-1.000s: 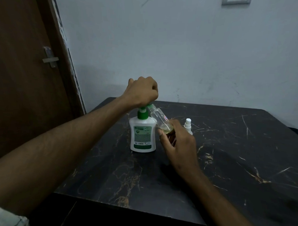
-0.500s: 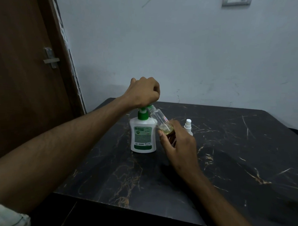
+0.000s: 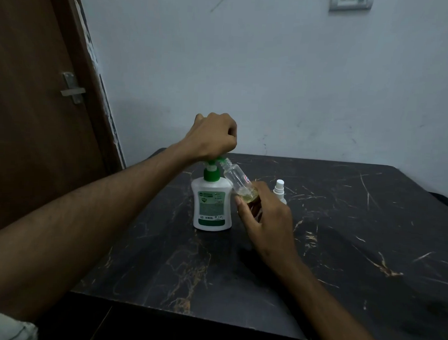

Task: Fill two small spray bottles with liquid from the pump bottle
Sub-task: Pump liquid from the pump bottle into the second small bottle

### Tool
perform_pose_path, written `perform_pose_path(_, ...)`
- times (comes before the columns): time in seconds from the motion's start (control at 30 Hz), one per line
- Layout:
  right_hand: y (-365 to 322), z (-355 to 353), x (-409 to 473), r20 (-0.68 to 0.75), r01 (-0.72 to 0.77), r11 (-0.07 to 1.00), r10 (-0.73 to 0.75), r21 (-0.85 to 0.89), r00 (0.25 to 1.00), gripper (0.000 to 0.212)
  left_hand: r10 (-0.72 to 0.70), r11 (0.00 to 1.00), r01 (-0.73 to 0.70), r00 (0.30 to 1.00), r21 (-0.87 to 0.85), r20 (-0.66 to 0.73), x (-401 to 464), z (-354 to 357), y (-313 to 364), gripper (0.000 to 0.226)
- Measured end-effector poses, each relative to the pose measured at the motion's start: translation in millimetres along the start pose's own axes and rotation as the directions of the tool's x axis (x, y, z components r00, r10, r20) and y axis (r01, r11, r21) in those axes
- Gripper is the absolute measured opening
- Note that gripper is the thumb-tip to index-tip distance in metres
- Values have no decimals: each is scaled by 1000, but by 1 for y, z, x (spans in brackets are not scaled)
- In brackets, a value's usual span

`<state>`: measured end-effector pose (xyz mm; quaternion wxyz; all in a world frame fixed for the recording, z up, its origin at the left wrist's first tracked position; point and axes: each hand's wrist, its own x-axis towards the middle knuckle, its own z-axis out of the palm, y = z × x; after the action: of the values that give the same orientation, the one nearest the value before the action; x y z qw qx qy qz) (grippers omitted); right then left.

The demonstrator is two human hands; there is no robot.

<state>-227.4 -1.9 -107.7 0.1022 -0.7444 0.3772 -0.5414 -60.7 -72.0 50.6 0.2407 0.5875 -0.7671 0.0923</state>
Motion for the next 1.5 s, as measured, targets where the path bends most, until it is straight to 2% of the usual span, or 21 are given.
perform_pose_path(0.23,1,1,0,-13,1,1000,-1,-2,1000,19,36,992,-31,999,-125,33,-2,5,-5,20)
perform_pose_path(0.4,0,1,-1,-12,-1,1000,1,14,1000,17,104,991,-104,995,-82,0,-1,-2,-2,12)
perform_pose_path(0.47,0,1,0,-16,-2,1000,2,10,1000,16,84,992,-83,996,-90,6,-2,-2,0,5)
perform_pose_path(0.63,1,2,0,-14,-7,1000,7,13,1000,15,22,996,-19,999,-90,40,-5,3,2,12)
perform_pose_path(0.8,1,2,1,-14,-11,1000,11,15,1000,17,11,997,-7,999,-72,52,0,-2,2,29)
perform_pose_path(1.07,2,1,0,-5,-8,1000,8,16,1000,14,-4,997,11,995,-71,97,1,6,-1,21)
perform_pose_path(1.5,3,0,-1,-2,4,1000,-4,21,1000,18,-22,999,25,995,-23,100,4,4,2,27)
